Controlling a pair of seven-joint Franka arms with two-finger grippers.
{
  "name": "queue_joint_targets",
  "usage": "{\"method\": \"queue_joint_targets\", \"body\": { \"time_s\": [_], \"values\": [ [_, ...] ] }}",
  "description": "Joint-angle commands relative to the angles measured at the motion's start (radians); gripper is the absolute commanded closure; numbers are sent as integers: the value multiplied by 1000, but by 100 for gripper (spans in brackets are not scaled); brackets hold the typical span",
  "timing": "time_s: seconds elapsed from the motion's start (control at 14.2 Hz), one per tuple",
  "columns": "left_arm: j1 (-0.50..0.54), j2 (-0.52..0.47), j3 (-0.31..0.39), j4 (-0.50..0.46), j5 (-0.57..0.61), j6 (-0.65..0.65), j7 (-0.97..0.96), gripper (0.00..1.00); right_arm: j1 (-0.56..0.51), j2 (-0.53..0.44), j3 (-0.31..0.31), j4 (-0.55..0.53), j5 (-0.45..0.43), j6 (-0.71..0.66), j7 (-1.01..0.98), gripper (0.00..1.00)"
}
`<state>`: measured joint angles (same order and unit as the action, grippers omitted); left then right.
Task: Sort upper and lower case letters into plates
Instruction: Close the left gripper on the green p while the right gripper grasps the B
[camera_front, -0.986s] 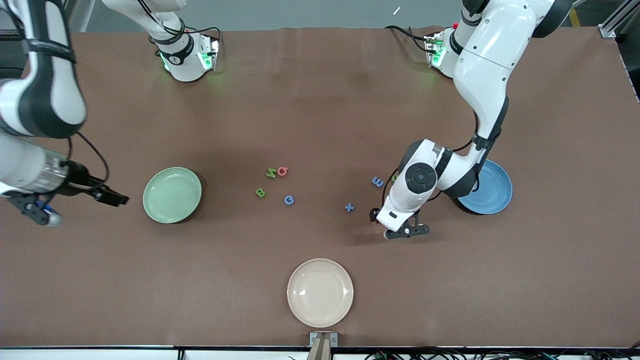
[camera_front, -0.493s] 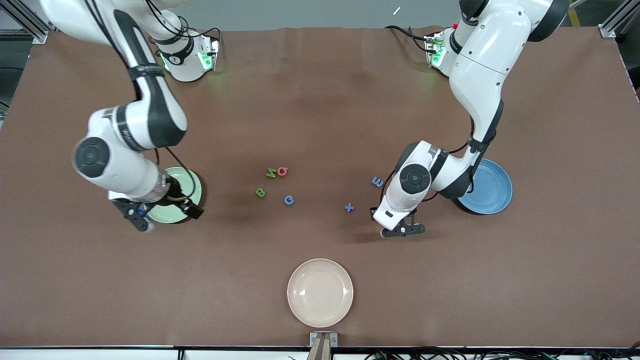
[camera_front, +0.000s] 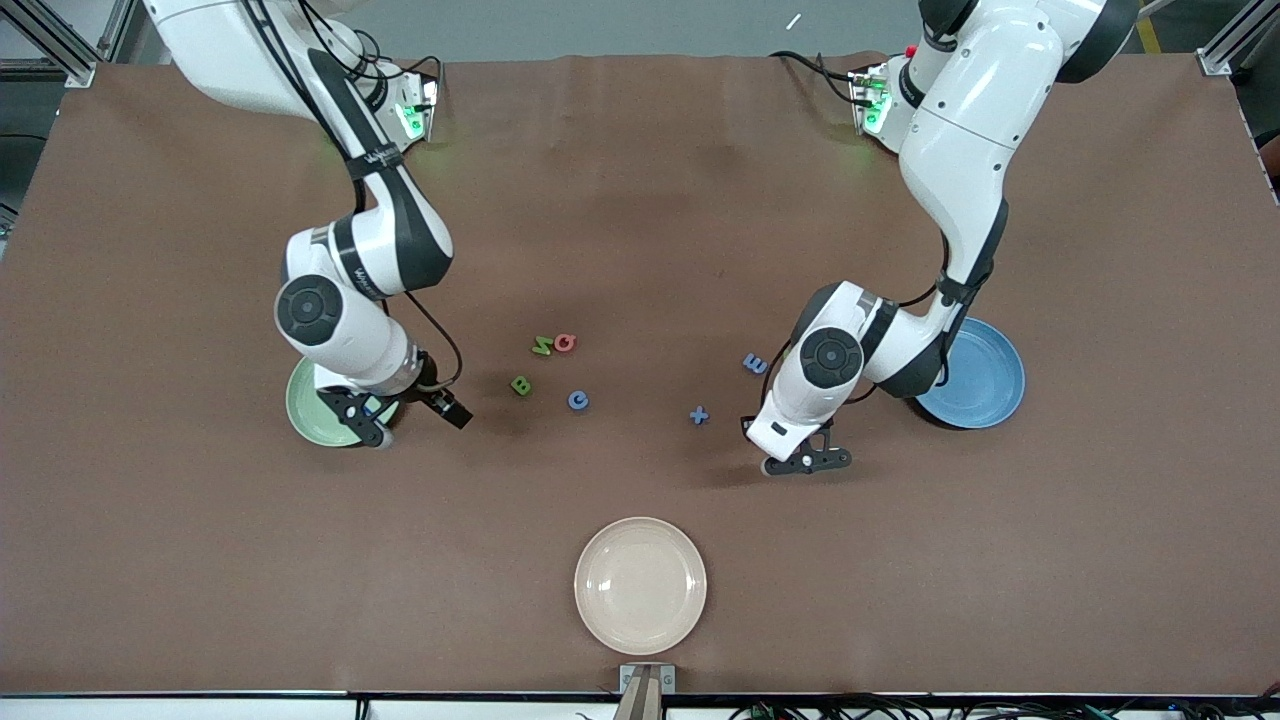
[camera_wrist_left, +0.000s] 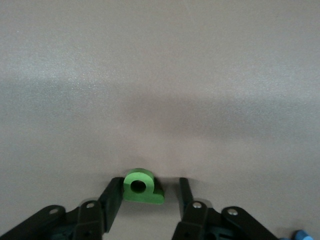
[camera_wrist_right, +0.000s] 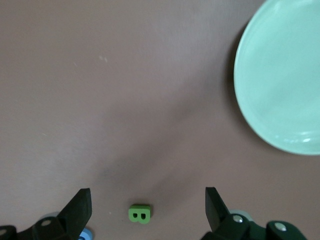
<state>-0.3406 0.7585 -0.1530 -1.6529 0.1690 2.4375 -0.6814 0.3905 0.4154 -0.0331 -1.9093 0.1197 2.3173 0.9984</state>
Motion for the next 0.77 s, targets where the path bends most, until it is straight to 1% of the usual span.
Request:
{"method": "queue_joint_targets", "body": {
  "time_s": [0.0,0.35,0.42,0.49,0.56,0.63,0.7],
  "values": [
    [-1,1,4,-13,21,15,-12,58,44,35,-10,-10,3,33,36,1],
    [3,-1,4,-18,20,20,-47,73,103,112,-11,-10,1,140,86,2],
    [8,-4,4,-18,20,20,-56,74,110,123,-11,-10,-3,148,104,2],
    [18,-14,3,-19,21,18,-58,74,114,132,-11,-10,-5,154,109,5],
    [25,-33,1,-30,20,15,-56,74,123,141,-13,-10,-5,165,111,11],
    [29,-56,1,-50,20,15,-47,74,129,152,-13,-10,-5,183,112,15],
    [47,-92,1,-82,20,14,-37,74,131,164,-13,-10,-5,195,129,16]
  ]
}}
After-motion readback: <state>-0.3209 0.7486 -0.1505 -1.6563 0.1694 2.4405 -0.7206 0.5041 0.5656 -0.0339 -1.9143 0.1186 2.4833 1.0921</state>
